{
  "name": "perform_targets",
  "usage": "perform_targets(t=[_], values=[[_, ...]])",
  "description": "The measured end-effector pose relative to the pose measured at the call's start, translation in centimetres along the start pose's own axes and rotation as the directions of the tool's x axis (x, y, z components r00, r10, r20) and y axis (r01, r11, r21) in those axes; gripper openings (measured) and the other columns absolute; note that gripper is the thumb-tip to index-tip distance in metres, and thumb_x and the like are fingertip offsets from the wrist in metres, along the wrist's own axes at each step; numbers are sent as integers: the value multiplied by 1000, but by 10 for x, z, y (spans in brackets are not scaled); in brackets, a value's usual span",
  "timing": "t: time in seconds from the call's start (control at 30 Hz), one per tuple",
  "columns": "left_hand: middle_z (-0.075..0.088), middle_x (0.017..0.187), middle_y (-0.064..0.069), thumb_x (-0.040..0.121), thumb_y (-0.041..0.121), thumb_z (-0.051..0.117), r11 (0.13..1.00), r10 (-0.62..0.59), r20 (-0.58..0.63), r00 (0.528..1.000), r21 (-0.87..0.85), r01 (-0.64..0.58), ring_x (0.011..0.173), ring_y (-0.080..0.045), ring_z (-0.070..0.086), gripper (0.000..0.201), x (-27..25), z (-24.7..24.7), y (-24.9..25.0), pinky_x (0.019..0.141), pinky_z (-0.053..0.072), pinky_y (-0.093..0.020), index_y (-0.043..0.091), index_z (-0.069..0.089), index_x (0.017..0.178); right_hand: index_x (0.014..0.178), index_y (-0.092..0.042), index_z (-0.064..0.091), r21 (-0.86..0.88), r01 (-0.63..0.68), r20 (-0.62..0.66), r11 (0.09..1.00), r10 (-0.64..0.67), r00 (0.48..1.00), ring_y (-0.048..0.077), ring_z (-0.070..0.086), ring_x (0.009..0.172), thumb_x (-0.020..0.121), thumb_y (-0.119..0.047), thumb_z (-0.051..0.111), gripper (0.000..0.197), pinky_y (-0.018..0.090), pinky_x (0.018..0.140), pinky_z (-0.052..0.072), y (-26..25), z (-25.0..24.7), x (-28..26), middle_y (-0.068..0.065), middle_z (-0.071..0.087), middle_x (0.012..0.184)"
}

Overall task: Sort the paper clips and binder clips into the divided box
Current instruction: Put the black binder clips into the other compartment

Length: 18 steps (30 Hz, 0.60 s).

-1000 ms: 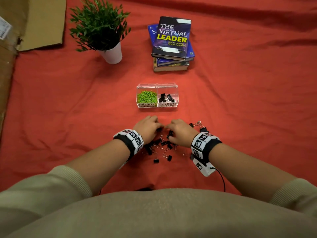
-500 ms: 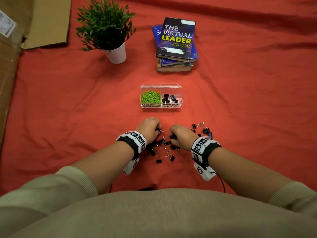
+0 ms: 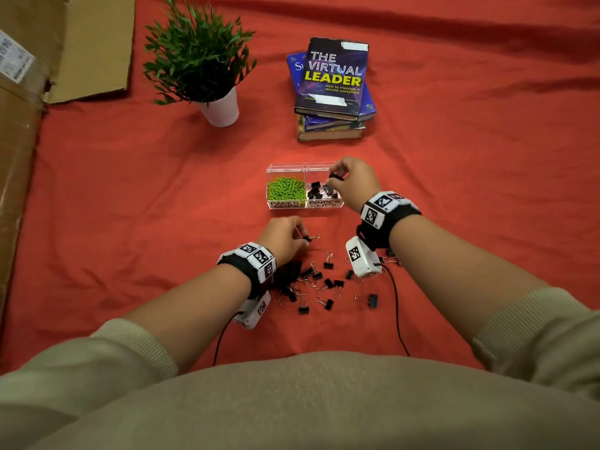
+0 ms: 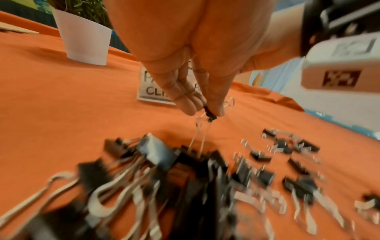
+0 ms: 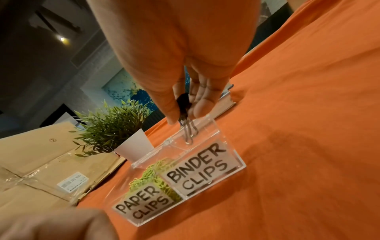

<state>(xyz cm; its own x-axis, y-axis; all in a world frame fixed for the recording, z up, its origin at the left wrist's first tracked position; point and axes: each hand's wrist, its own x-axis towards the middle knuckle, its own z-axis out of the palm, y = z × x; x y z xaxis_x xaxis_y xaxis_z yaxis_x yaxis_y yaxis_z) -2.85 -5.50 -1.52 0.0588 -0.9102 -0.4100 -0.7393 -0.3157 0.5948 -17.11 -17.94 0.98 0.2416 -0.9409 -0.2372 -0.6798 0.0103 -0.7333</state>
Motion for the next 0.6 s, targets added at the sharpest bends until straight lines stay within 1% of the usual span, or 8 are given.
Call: perform_targets(t=[0.07,0.13,0.23,0.33,0.37,0.47,0.53,0.6], values=[[61,74,6,79,14,73,998,15,-41,999,-54,-17,68,-10,55,11,5,-5,10,62,41,-19,16,64,85,100,-14,64,10,-3,7,1000,3,1000,14,52,74,79,-18,70,21,18,53,36,4,1,1,1,59,89],[60,73,7,79,13,74,993,30,-77,997,-110,-39,67,-8,54,13,13,-12,21,60,40,-16,19,63,82,99,-15,64,32,1,-19,1000,0,1000,14,54,74,81,-20,68,19,22,61,41,11,-3,-1,0,60,88],[64,77,2,78,12,74,987,46,-135,990,-147,-66,70,-11,57,15,33,-24,37,66,47,-23,19,61,82,101,-13,64,15,-21,-51,1000,21,998,14,54,78,83,-16,64,18,28,72,46,32,-17,-12,1,61,87],[61,73,4,79,11,73,983,56,-175,983,-160,-85,67,-11,57,16,56,-35,53,61,46,-24,19,59,82,108,-14,61,-134,-108,29,985,113,993,16,54,84,81,-9,59,27,29,78,46,63,-33,-32,3,59,94],[61,72,3,79,11,72,985,55,-195,979,-150,-85,67,-11,57,16,63,-37,56,60,47,-24,19,59,81,111,-16,59,-206,-128,75,970,146,987,19,55,91,81,-9,59,31,31,81,46,72,-38,-41,3,58,99],[63,79,-1,79,14,72,994,29,-224,974,-92,-51,72,-16,58,12,78,-36,58,68,51,-30,17,61,84,125,-27,50,-421,-149,182,895,244,953,30,43,116,78,-14,59,50,40,99,42,94,-46,-67,5,47,123],[62,86,-4,78,17,73,998,31,-236,971,-50,-44,80,-21,59,17,81,-31,55,72,49,-31,15,61,90,130,-34,42,-465,-178,202,867,300,932,31,36,120,75,-20,63,61,42,101,41,102,-47,-81,6,37,130],[56,95,-4,77,21,72,997,81,-247,966,26,-77,88,-21,55,23,76,-23,54,77,43,-29,15,59,94,132,-35,39,-451,-194,216,871,318,923,30,34,119,71,-24,70,69,42,99,43,105,-42,-91,7,32,130]])
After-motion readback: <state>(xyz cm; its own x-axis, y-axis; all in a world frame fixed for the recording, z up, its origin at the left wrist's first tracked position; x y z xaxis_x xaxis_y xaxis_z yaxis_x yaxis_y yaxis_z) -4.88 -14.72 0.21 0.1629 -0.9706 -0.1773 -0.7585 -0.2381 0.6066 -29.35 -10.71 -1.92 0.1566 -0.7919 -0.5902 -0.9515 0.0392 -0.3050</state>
